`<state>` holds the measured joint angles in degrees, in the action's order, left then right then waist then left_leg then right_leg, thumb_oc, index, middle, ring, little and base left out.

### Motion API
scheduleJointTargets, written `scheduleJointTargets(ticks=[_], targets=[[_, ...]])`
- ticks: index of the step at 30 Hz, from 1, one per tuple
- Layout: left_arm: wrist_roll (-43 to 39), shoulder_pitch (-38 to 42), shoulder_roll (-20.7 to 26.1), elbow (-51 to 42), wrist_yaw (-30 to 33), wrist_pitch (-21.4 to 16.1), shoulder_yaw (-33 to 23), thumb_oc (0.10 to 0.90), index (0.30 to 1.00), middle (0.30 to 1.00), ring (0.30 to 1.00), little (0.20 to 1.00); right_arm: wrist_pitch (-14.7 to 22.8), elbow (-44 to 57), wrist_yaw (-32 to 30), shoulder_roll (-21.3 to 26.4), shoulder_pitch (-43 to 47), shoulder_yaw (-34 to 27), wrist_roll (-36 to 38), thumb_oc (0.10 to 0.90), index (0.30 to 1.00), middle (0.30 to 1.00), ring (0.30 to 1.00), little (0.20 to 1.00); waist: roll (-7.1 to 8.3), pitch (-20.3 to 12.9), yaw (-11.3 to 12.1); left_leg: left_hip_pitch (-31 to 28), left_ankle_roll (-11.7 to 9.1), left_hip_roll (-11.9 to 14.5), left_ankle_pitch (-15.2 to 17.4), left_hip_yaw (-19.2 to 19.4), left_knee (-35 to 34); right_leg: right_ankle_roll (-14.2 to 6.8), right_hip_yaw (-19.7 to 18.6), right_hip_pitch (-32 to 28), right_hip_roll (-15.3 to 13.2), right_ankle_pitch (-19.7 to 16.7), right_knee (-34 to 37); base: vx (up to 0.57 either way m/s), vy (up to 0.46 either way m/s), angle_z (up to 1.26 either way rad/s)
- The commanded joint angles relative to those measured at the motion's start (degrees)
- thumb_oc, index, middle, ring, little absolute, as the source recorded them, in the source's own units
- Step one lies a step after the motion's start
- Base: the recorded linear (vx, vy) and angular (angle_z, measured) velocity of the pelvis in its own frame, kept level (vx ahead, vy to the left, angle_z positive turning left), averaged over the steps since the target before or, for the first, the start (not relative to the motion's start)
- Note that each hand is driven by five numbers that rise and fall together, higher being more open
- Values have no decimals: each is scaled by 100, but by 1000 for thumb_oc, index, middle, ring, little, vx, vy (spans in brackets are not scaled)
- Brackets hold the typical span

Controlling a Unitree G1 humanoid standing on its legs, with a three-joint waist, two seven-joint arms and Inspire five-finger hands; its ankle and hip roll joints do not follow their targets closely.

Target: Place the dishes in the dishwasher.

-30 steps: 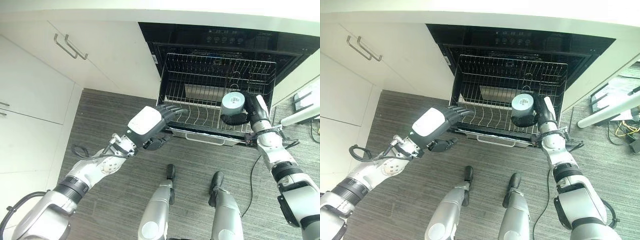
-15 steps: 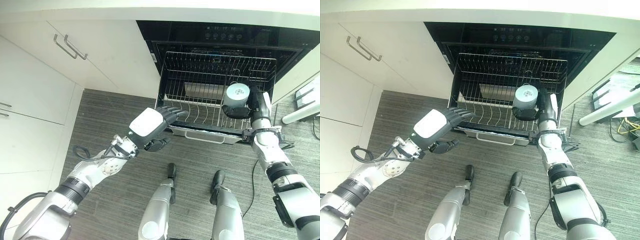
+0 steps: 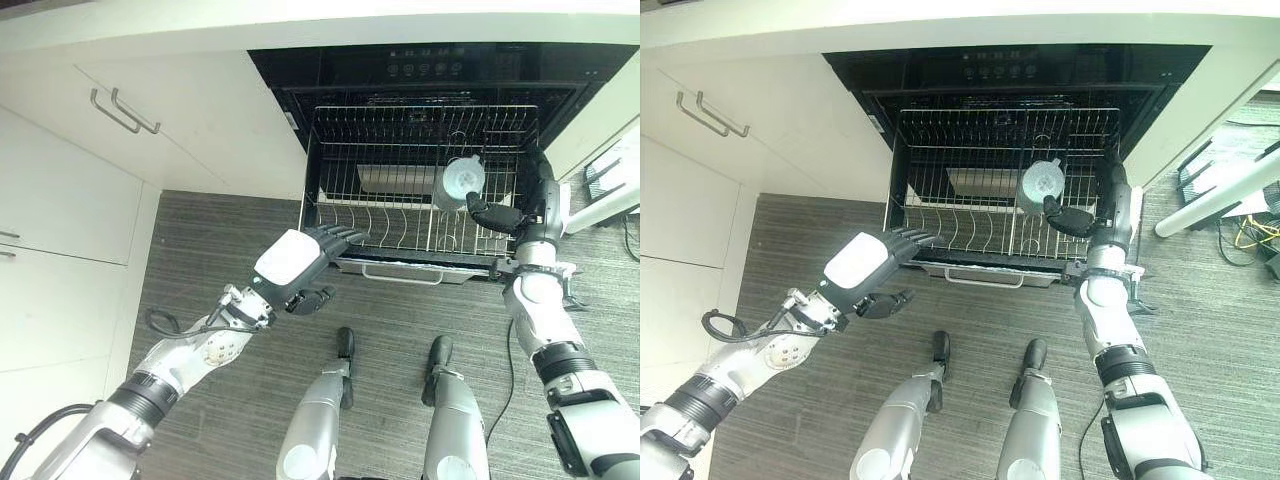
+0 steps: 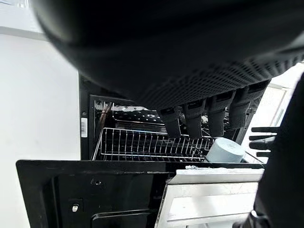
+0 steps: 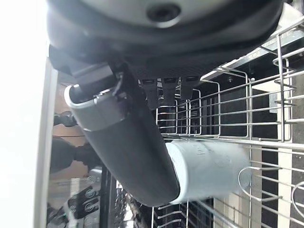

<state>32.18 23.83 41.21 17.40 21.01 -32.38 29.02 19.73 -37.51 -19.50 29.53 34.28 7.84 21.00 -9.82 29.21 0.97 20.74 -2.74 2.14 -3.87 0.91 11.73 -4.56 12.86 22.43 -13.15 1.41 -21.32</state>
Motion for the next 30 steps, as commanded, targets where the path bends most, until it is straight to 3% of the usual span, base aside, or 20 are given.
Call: scheduleJointTargets(ticks=[1, 7, 13, 18, 23, 27, 30], targets=[[-134, -7, -307, -624, 454, -206, -408, 800, 900, 900, 900, 900, 571, 825, 28, 300, 19, -313, 133, 800, 900, 900, 900, 900, -318, -248, -73, 76, 192, -202, 1080, 431, 546, -232, -314, -131, 239, 670, 38, 0, 0, 0], [-54, -107, -379, -653, 502, -167, -422, 800, 900, 900, 900, 900, 562, 1250, 114, 176, -177, -271, 262, 800, 900, 900, 900, 900, -319, -232, -123, 16, 195, -209, 1116, 465, 546, -245, -322, -159, 189, 721, 2, 9, 8, -2], [31, -258, -481, -656, 642, -106, -470, 800, 900, 900, 900, 900, 850, 1729, 174, -8, -410, -241, 350, 800, 900, 900, 900, 900, -333, -258, -174, 11, 194, -168, 1118, 494, 546, -235, -326, -187, 213, 670, 80, 0, 16, -3], [224, -633, -616, -765, 768, 58, -627, 800, 900, 900, 900, 900, 1553, 2745, 344, -240, -1086, -246, 375, 800, 900, 900, 900, 900, -250, -299, -280, -121, 218, -138, 1204, 549, 546, -262, -337, -333, 203, 719, 136, 7, 3, 0], [476, -1068, -738, -838, 925, 77, -807, 800, 900, 900, 900, 900, 2009, 3612, 574, -451, -1666, -210, 269, 800, 900, 900, 900, 900, -219, -424, -359, -224, 223, -58, 1295, 627, 546, -313, -284, -572, 188, 723, 281, 38, 31, -4], [469, -1386, -785, -763, 1272, 132, -891, 800, 900, 900, 900, 900, 2507, 4340, 904, -575, -1954, -185, 451, 800, 900, 900, 900, 900, -109, -709, -388, -408, 212, -19, 1427, 759, 546, -393, -165, -929, 86, 806, 413, 46, 30, -8], [271, -1548, -851, -716, 1608, 155, -1015, 800, 900, 900, 900, 900, 2565, 4826, 963, -654, -2048, -133, 196, 800, 900, 900, 900, 900, 14, -934, -379, -575, 264, -49, 1490, 760, 546, -387, -179, -1100, 85, 856, 413, 51, 27, -1]])
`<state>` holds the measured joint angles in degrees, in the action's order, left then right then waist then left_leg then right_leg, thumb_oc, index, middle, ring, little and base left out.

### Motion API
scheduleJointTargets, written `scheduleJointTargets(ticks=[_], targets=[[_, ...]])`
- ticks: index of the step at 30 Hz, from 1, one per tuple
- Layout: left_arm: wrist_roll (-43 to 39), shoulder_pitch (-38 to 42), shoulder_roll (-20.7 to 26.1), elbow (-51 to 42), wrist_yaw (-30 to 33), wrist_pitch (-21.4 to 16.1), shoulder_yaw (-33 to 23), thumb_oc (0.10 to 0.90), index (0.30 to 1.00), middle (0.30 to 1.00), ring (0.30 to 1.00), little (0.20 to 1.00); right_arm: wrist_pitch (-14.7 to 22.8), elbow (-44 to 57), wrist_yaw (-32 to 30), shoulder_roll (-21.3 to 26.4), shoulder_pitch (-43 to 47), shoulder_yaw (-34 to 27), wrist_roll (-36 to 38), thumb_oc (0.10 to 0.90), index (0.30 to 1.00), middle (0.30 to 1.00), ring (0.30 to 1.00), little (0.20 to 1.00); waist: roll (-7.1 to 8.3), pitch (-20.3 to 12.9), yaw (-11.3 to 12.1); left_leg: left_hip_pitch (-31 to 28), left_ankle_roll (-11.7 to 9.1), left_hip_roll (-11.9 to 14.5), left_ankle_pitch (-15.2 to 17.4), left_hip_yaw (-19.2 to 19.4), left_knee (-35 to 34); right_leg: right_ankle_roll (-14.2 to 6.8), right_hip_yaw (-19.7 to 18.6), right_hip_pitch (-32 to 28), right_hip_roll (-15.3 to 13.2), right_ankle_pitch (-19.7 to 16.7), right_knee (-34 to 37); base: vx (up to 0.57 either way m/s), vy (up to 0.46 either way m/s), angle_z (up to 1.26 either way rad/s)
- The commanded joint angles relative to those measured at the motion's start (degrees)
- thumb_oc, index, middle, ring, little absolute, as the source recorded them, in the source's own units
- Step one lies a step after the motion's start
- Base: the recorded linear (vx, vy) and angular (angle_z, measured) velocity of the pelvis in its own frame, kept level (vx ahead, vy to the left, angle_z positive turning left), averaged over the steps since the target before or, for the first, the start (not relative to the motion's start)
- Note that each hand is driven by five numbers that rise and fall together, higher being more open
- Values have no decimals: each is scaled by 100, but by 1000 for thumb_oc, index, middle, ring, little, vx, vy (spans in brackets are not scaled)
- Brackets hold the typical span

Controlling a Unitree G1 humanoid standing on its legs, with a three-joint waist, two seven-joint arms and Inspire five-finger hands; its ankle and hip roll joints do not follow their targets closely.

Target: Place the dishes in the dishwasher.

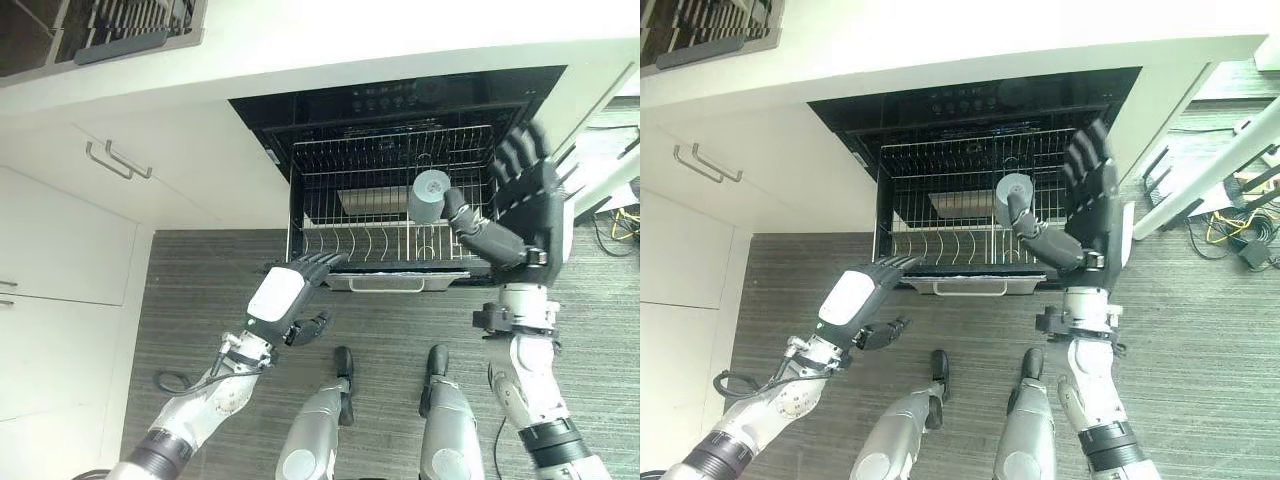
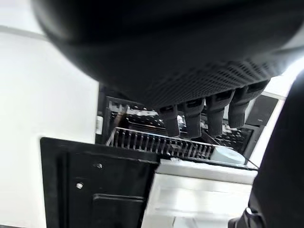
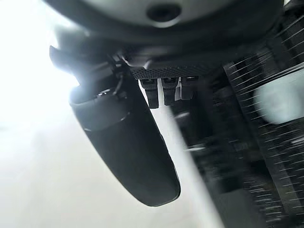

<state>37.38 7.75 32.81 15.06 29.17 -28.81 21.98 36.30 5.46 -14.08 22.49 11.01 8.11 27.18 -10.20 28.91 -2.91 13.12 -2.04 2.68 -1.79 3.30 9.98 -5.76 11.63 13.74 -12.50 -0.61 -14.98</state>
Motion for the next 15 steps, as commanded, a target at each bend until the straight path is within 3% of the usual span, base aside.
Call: scheduleJointTargets(ticks=[1, 6, 8, 11, 14, 15], targets=[[-327, -2, -39, -496, 867, -231, -389, 800, 900, 900, 900, 900, 850, 655, 398, 32, 261, -157, -505, 800, 900, 900, 900, 900, 117, -995, 33, 107, 219, -131, 1320, 520, 721, -268, -68, -315, 12, 1082, -221, 94, 25, 1], [-890, -410, -167, -744, 985, -594, -854, 800, 900, 900, 900, 900, 515, 979, 337, -5, 125, -264, -652, 800, 900, 900, 900, 900, 470, -1580, 245, -337, 379, -275, 1539, 446, 721, -297, -100, -758, -43, 1141, -221, 121, 47, 2], [-1536, -646, -287, -992, 690, -813, -1219, 800, 900, 900, 900, 900, 312, 1080, 329, -40, -67, -511, -536, 800, 900, 900, 900, 900, 591, -1775, 333, -516, 485, -346, 1635, 367, 721, -336, -74, -925, -59, 1117, -221, 49, 95, 7], [-2345, -930, -497, -1250, 650, -795, -1764, 800, 900, 900, 900, 900, 231, 1093, 294, -169, -389, -790, -581, 800, 900, 900, 900, 900, 672, -1896, 348, -725, 665, -439, 1800, 242, 721, -428, -79, -1107, -39, 646, -221, 22, 126, 15], [-2771, -1071, -610, -1227, 913, -600, -2244, 800, 900, 900, 900, 900, 186, 987, 386, -252, -671, -1008, -494, 800, 900, 900, 900, 900, 692, -1957, 314, -797, 723, -456, 1839, 121, 721, -403, -161, -1152, 383, 590, -385, 1, 41, 22], [-3213, -1067, -630, -1044, 1014, -376, -2411, 800, 900, 900, 900, 900, 193, 881, 352, -220, -756, -1110, -505, 800, 900, 900, 900, 900, 739, -2017, 251, -775, 716, -555, 1824, -47, 721, -258, -387, -1199, 851, 681, -243, 39, -30, 40]])
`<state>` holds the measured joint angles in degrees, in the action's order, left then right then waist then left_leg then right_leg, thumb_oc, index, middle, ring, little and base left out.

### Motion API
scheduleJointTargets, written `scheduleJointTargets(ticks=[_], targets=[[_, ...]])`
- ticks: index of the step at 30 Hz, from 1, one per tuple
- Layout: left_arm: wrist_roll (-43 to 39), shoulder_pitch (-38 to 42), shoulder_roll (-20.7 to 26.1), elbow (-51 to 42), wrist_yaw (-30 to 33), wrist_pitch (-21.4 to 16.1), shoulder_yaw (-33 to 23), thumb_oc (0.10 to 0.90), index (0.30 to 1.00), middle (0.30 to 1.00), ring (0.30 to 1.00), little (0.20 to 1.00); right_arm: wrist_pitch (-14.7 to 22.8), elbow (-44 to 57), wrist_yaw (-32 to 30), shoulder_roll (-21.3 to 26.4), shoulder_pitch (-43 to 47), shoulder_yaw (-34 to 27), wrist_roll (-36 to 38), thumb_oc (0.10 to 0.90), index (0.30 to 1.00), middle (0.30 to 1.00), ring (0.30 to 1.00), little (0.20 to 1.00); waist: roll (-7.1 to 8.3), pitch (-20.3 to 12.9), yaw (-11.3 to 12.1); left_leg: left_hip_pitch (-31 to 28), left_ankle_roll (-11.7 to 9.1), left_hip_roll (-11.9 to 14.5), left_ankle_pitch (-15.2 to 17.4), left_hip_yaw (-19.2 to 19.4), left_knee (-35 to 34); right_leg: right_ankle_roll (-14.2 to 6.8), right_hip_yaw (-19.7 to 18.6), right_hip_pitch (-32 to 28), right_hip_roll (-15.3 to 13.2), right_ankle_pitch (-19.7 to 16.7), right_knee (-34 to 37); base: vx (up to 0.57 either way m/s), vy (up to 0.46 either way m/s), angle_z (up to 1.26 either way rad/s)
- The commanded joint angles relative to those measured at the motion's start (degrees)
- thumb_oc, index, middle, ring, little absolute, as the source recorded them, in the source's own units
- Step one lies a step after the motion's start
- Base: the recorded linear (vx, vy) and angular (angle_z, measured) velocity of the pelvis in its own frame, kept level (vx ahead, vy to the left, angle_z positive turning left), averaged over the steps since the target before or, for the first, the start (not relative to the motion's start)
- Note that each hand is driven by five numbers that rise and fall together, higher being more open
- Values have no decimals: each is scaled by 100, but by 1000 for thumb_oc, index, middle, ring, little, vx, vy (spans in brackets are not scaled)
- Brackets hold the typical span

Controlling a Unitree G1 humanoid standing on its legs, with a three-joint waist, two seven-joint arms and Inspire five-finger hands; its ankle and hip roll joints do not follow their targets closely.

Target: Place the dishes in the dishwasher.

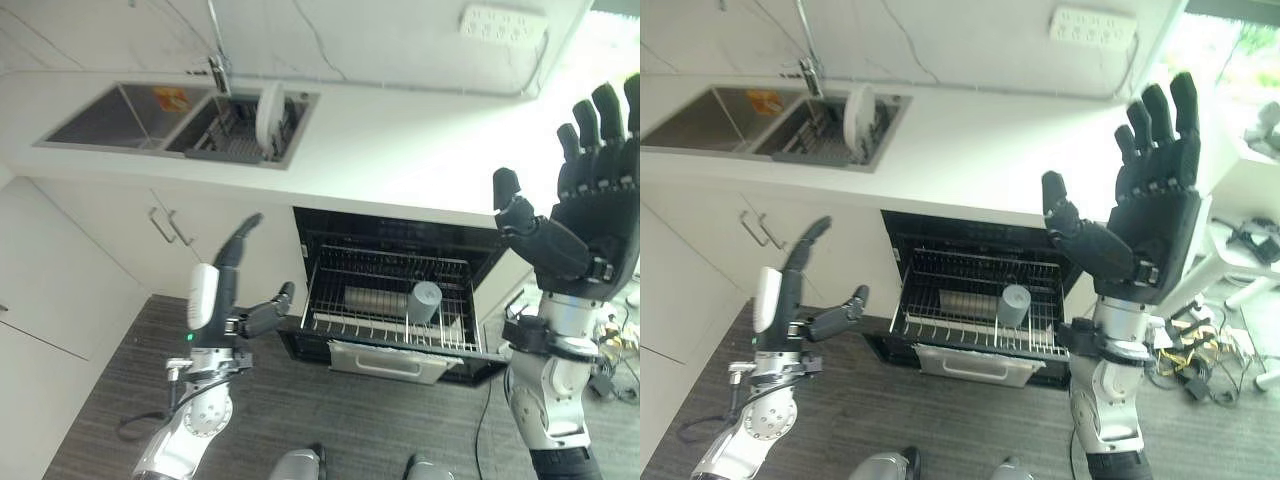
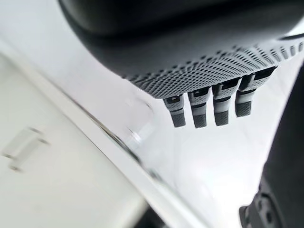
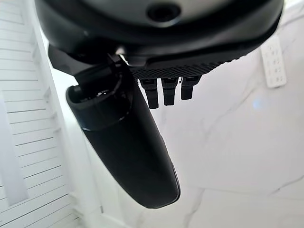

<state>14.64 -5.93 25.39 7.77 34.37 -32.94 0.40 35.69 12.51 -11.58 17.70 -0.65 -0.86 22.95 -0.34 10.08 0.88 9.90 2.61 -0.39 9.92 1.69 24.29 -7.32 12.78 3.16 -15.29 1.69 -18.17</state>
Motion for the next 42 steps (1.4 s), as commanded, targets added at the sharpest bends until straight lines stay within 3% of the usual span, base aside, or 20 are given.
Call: scheduleJointTargets(ticks=[1, 4, 6, 8, 9, 10, 11, 12, 14, 17, 18, 20, 24, 29, 30, 32, 35, 37, 40, 42], targets=[[-1249, 301, 87, -175, 614, 131, -347, 800, 900, 900, 900, 900, 278, 102, 129, 302, 371, -260, -14, 800, 900, 900, 900, 900, -193, -132, -175, -505, 234, -335, 677, 28, -710, -25, -637, -172, 1377, 556, 98, 30, -29, 66], [-1834, 203, -153, 341, 772, 653, -720, 800, 900, 900, 900, 900, 406, -140, 404, 370, 359, -405, 354, 800, 900, 900, 900, 900, -86, -221, -151, -502, 122, -436, 612, 56, -710, 138, -573, -56, 1581, 852, 98, 24, -33, 70], [-2160, 264, -321, 966, 625, 958, -755, 800, 900, 900, 900, 900, 433, -281, 660, 456, 328, -502, 715, 800, 900, 900, 900, 900, 12, -264, -229, -562, 91, -537, 555, 21, -710, 206, -827, 24, 1660, 986, 98, 56, -83, 2], [-2787, 131, -546, 1439, 110, 1344, -727, 800, 900, 900, 900, 900, 419, -287, 959, 525, 249, -517, 1023, 800, 900, 900, 900, 900, 115, -222, -194, -717, -2, -481, 470, 353, -710, 315, -607, -3, 1442, 1118, 98, 73, -91, 10], [-3212, -34, -859, 2008, -793, 1557, -653, 800, 900, 900, 900, 900, 455, -248, 984, 613, 111, -631, 1027, 800, 900, 900, 900, 900, 374, -55, -113, -635, -144, -586, 31, 488, -489, 401, -767, -131, 1240, 1098, 98, 41, -60, 31], [-3159, -91, -967, 2308, -1038, 1651, -561, 800, 900, 900, 900, 900, 425, -252, 1032, 643, 111, -668, 1115, 800, 900, 900, 900, 900, 403, 14, -60, -394, -211, -554, -60, 442, -115, 439, -715, -157, 1189, 1083, 98, 74, 49, 41], [-3300, -158, -1163, 3027, -1774, 1968, -408, 800, 900, 900, 900, 900, 290, -263, 1199, 733, 196, -762, 1277, 800, 900, 900, 900, 900, 372, 56, -63, -256, -230, -374, -91, 380, -115, 451, -743, -143, 1205, 1073, 98, 60, 140, 35], [-3385, -164, -1219, 3304, -2019, 1971, -364, 800, 900, 900, 900, 900, 215, -248, 1235, 746, 230, -783, 1247, 800, 900, 900, 900, 900, 350, 46, -83, -313, -245, -277, -124, 402, -316, 439, -746, -142, 1213, 1081, 98, 128, 239, 21], [-3500, -157, -1343, 3822, -2612, 2397, -302, 800, 900, 900, 900, 900, 18, -187, 1317, 798, 302, -799, 1145, 800, 900, 900, 900, 900, 280, 44, -112, -388, -289, -103, -151, 375, -710, 399, -786, -150, 1220, 1108, 98, 118, 245, -3], [-3985, -25, -1621, 5202, -4168, 3484, -186, 800, 900, 900, 900, 900, -511, -38, 1260, 1038, 535, -684, 1136, 800, 900, 900, 900, 900, 31, 7, -180, 252, -584, 487, -272, -149, -710, 337, -977, -195, 1280, 1277, 98, 197, 420, 7], [-3966, -16, -1664, 5392, -4277, 3490, -172, 800, 900, 900, 900, 900, -559, -18, 1259, 1056, 554, -689, 1146, 800, 900, 900, 900, 900, 14, 5, -192, 323, -614, 539, -311, -192, -710, 333, -1004, -215, 1272, 1300, 98, 305, 569, -3], [-3537, 155, -1576, 6297, -5072, 3848, 103, 800, 900, 900, 900, 900, -710, 110, 1047, 1251, 509, -926, 1214, 800, 900, 900, 900, 900, -99, -65, -485, 334, -612, 806, -202, 210, -710, 201, -872, -313, 1003, 1405, 98, 372, 710, -48], [-3355, 287, -1449, 6356, -5268, 3980, 335, 800, 900, 900, 900, 900, -732, 213, 919, 1207, 341, -1083, 1353, 800, 900, 900, 900, 900, -125, -126, -543, 22, -329, 331, 167, 39, -710, 72, -957, -370, 783, 1274, 98, 227, 384, -39], [-3308, 374, -1297, 6262, -5409, 4395, 457, 800, 900, 900, 900, 900, -788, 351, 845, 1067, 340, -1059, 1151, 800, 900, 900, 900, 900, -256, -99, -547, -346, 47, 177, 426, 326, -710, -66, -314, -130, 545, 474, -285, 150, 258, -39], [-3273, 370, -1277, 6266, -5411, 4444, 494, 800, 900, 900, 900, 900, -819, 338, 909, 1051, 374, -1030, 1103, 800, 900, 900, 900, 900, -274, -87, -515, -394, 61, 183, 459, 455, -710, -65, -129, 22, 512, 389, -515, 110, 178, -57], [-3296, 350, -1262, 6251, -5391, 4610, 546, 800, 900, 900, 900, 900, -954, 330, 930, 1087, 456, -986, 1072, 800, 900, 900, 900, 900, -254, -60, -566, -450, 74, 126, 552, 614, -710, -97, 68, 270, 946, 380, -454, 126, 86, -70], [-3416, 368, -1303, 6259, -5333, 4839, 542, 800, 900, 900, 900, 900, -1075, 320, 946, 1139, 498, -948, 1163, 800, 900, 900, 900, 900, -180, -55, -589, -485, -1, 53, 649, 707, -710, 13, 387, 354, 1201, 384, 98, 116, -51, -62], [-3234, 324, -1387, 6347, -5235, 4856, 508, 800, 900, 900, 900, 900, -1298, 267, 1174, 1181, 453, -932, 1391, 800, 900, 900, 900, 900, -24, -80, -662, -542, -7, -127, 730, 749, -710, 50, 292, 702, 1120, 459, 98, 208, -177, -46], [-3054, 319, -1398, 6349, -5174, 4784, 582, 800, 900, 900, 900, 900, -1480, 218, 1255, 1170, 404, -902, 1441, 800, 900, 900, 900, 900, -1, -100, -707, -584, -29, -109, 716, 825, -710, 137, 181, 679, 1157, 654, 98, 172, -145, -9], [-3140, 344, -1430, 6292, -5119, 4570, 637, 800, 900, 900, 900, 900, -1752, 58, 1323, 1229, 415, -746, 1661, 800, 900, 900, 900, 900, 111, -163, -737, -814, -121, -134, 668, 1081, -710, 234, 73, 630, 1080, 819, 98, 329, -183, -18]])
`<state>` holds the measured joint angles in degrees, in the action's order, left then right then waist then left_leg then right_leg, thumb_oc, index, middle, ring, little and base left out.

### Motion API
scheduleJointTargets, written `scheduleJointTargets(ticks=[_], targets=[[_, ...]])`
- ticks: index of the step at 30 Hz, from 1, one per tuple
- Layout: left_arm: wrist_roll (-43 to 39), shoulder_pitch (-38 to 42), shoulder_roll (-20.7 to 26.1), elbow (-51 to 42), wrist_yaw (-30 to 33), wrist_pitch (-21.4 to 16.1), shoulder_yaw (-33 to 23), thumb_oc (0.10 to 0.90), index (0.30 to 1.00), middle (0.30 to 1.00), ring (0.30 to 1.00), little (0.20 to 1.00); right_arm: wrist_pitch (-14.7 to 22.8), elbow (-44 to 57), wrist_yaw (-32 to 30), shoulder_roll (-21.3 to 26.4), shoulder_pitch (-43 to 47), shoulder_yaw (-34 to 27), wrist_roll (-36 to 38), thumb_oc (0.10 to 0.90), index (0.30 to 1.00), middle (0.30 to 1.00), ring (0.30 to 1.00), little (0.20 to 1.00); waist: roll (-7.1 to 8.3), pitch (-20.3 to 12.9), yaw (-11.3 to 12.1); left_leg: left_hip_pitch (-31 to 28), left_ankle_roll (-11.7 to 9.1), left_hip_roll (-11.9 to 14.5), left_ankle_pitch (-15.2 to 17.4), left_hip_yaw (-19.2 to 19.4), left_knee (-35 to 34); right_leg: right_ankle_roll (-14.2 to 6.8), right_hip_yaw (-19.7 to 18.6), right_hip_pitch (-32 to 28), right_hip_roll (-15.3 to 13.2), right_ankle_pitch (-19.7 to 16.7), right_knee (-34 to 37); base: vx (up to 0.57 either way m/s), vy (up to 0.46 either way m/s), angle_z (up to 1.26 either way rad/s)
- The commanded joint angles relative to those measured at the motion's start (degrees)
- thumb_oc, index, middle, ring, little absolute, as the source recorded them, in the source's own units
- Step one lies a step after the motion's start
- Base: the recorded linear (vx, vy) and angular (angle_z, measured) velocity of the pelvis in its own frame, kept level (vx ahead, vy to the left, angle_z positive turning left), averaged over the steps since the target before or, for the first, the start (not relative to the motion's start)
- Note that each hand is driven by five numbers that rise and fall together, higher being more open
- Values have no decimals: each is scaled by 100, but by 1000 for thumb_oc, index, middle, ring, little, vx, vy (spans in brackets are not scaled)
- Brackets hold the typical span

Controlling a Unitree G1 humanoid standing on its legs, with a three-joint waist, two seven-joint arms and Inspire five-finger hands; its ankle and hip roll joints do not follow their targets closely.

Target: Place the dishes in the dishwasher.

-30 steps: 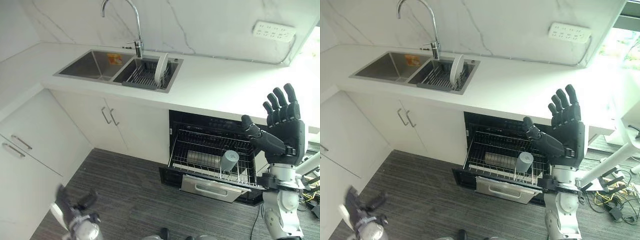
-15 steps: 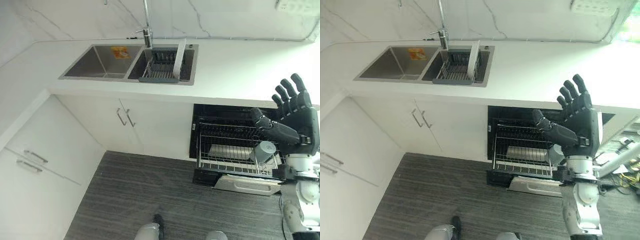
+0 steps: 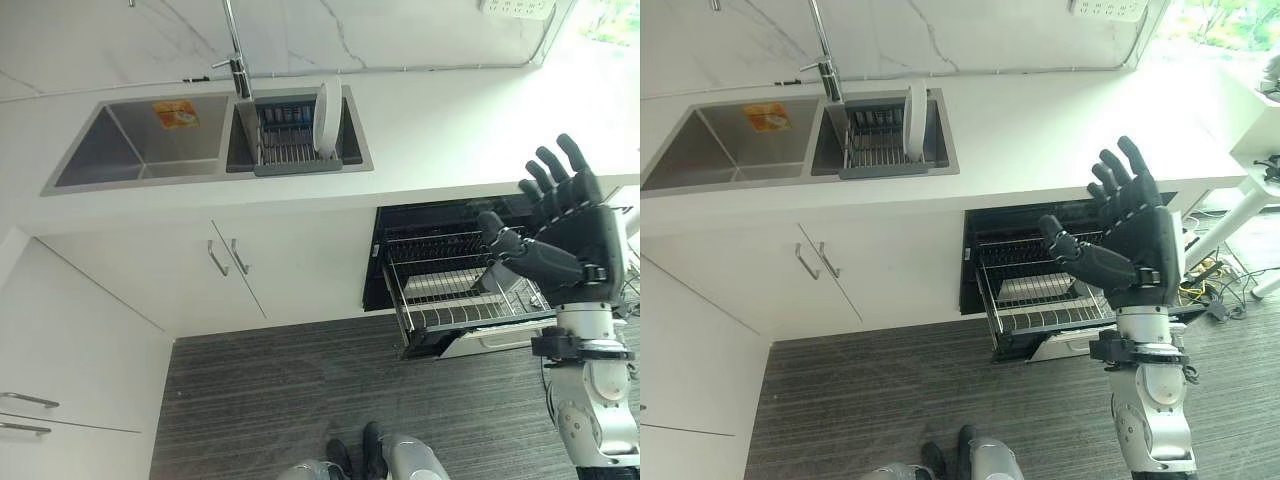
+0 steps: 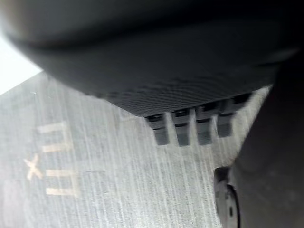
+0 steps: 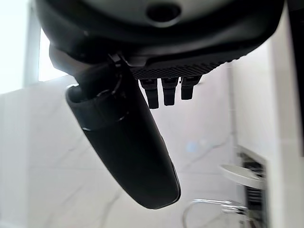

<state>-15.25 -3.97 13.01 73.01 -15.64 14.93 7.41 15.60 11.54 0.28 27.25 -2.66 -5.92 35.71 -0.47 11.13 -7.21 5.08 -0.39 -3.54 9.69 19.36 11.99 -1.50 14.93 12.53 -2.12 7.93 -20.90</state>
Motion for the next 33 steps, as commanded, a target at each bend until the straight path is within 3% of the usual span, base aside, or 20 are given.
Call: scheduleJointTargets(ticks=[1, 2, 5, 8, 9, 12, 15, 17, 19, 25, 30, 33], targets=[[-286, 168, -248, -337, -22, -289, -34, 800, 900, 900, 900, 900, 235, 200, 65, 323, 592, -195, 291, 800, 900, 900, 900, 900, 296, -226, 113, -546, -18, 92, 84, -567, 654, -244, -304, -457, -360, 274, 371, 333, -156, -54], [-318, 177, -266, -394, -3, -281, -37, 800, 900, 900, 900, 900, 231, 188, 54, 351, 587, -192, 311, 800, 900, 900, 900, 900, 307, -146, 147, -309, -98, 182, -27, -632, 1179, -178, -337, -564, -342, 314, 371, 200, -99, -62], [-384, 155, -306, -556, -15, -293, -63, 800, 900, 900, 900, 900, 282, 139, 172, 305, 620, -128, 331, 800, 900, 900, 900, 900, 306, -13, 258, 297, -132, 252, -278, -891, 1706, -80, -535, -698, -259, 351, 371, 135, 0, -27], [-514, 71, -375, -716, -76, -124, -189, 800, 900, 900, 900, 900, 180, 152, 291, 183, 754, -6, 74, 800, 900, 900, 900, 900, 243, 59, 425, 349, -26, 87, -307, -1097, 845, -145, -854, -848, -182, 440, 371, 264, 188, -42], [-481, 28, -399, -708, -59, -149, -221, 800, 900, 900, 900, 900, 135, 172, 241, 180, 792, 64, -11, 800, 900, 900, 900, 900, 159, 85, 485, 493, -58, 121, -369, -1246, 520, -163, -930, -936, -88, 512, 371, 250, 221, -65], [-348, -102, -437, -388, -21, -493, -180, 800, 900, 900, 900, 900, 157, 207, -29, 260, 950, 345, -105, 800, 900, 900, 900, 900, -64, 92, 658, 1292, -268, 411, -649, -1749, 520, -159, -1187, -1238, 137, 754, 371, 341, 304, -51], [-599, -63, -355, -262, -238, -387, -295, 800, 900, 900, 900, 900, 190, 279, -166, 309, 992, 405, -358, 800, 900, 900, 900, 900, -91, -8, 604, 1186, -137, 459, -391, -1444, 520, -292, -1140, -1385, -37, 890, 371, 286, 348, -62], [-348, -33, -334, -298, -238, -432, -306, 800, 900, 900, 900, 900, 297, 343, -93, 326, 884, 337, -350, 800, 900, 900, 900, 900, -99, -65, 562, 989, -32, 401, -212, -1456, 520, -352, -1069, -1405, -155, 851, 371, 238, 258, -57], [13, 61, -289, -359, -134, -442, -120, 800, 900, 900, 900, 900, 265, 456, -67, 285, 793, 221, -286, 800, 900, 900, 900, 900, -138, -150, 508, 745, 128, 334, 20, -1460, 520, -389, -902, -1372, -262, 769, 371, 205, 183, -45], [-236, 101, -210, -299, -82, -218, 126, 800, 900, 900, 900, 900, 210, 546, 51, 122, 778, 254, -205, 800, 900, 900, 900, 900, -185, -264, 455, 535, 392, 207, 292, -1364, 520, -486, -692, -1270, -358, 429, 371, 136, 172, -18], [-532, 49, -200, -285, 16, -143, 68, 800, 900, 900, 900, 900, 187, 467, 173, 59, 860, 418, -178, 800, 900, 900, 900, 900, -145, -247, 566, 450, 433, 264, 433, -1106, 520, -551, -174, -916, -422, 186, 371, 3, 35, -31], [-536, -9, -220, -296, 18, -225, 1, 800, 900, 900, 900, 900, 260, 416, 256, 122, 892, 410, -149, 800, 900, 900, 900, 900, -119, -164, 547, 444, 408, 270, 507, -1113, 520, -587, -197, -506, -507, 142, 371, -40, -81, -52]])
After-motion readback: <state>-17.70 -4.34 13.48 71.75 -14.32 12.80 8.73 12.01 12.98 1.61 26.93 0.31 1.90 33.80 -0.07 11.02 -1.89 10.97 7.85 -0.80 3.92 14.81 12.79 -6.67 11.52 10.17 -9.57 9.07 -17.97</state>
